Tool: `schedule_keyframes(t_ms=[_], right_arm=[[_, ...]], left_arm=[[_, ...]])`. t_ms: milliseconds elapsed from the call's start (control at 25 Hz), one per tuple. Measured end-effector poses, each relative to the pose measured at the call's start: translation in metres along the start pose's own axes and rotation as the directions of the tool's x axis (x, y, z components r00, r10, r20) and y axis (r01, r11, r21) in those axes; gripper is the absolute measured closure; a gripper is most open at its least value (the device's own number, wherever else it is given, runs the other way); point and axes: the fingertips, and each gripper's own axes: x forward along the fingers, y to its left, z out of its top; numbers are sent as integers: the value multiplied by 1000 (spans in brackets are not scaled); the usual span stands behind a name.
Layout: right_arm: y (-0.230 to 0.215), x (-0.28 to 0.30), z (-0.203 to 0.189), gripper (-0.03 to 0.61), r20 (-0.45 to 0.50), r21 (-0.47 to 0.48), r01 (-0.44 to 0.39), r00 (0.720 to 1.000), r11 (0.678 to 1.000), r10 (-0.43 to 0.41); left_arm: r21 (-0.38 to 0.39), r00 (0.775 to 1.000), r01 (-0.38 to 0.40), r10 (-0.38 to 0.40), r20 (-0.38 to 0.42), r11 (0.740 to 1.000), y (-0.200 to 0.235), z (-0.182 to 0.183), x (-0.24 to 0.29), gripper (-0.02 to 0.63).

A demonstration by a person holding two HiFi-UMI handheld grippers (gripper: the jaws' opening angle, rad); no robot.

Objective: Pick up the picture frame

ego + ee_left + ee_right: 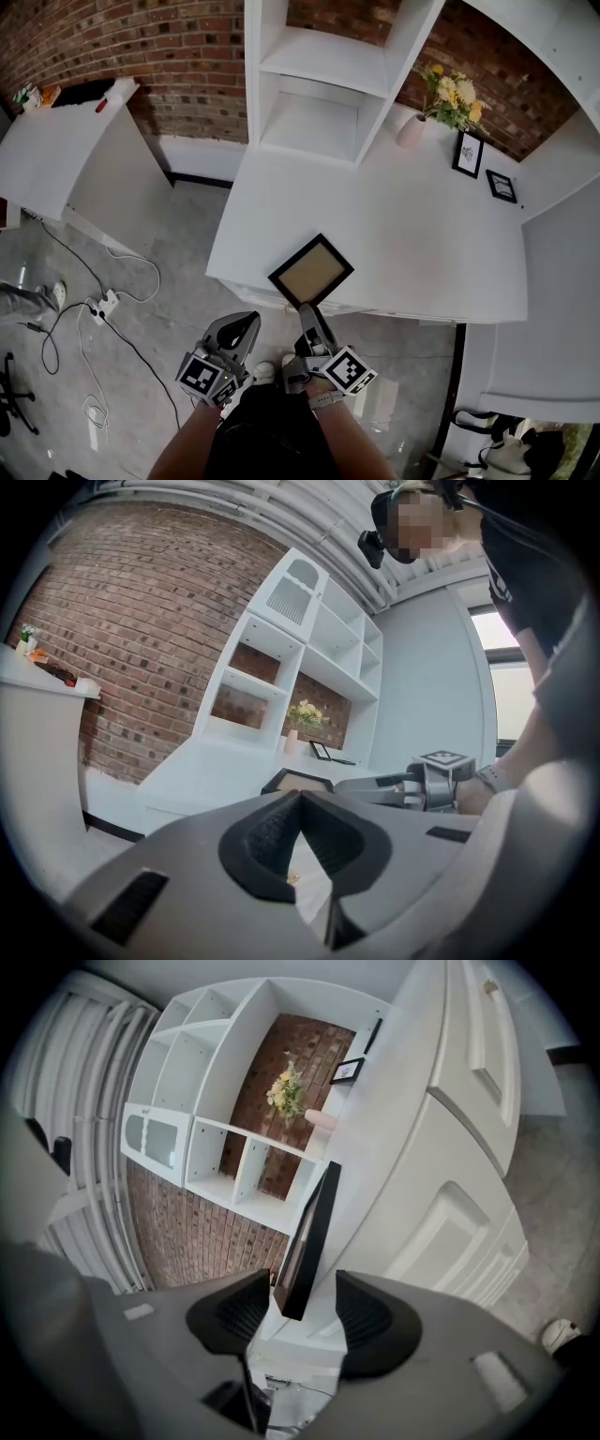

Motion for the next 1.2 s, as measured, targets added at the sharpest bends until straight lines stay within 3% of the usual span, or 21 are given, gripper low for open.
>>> schedule_keyframes(t_ms=[200, 360, 480, 680, 960, 1200], right_arm=[[-6, 4, 1, 373, 6, 83, 8, 1000, 997, -8], [-7, 4, 0, 443, 10, 114, -1, 1000, 993, 0], [1, 7, 3, 477, 20, 86, -32, 999, 996, 30], [0, 0, 4, 483, 15, 51, -46, 999, 998, 45], [-5, -15, 0, 483, 23, 107, -50, 999, 993, 48], [-13, -7, -5, 429, 22, 191, -41, 999, 981, 38]], left_arm=[[0, 1000, -4, 4, 3, 1000, 0, 0, -1, 618], [5, 1000, -9, 9, 9, 1000, 1, 0, -1, 618], [14, 1000, -16, 16, 7, 1000, 4, 1, -1, 618], [-3, 999, -31, 31, 20, 1000, 7, 2, -3, 618], [-7, 999, -39, 39, 23, 999, 8, 3, -7, 618], [-2, 999, -48, 48, 15, 999, 11, 0, -10, 618]])
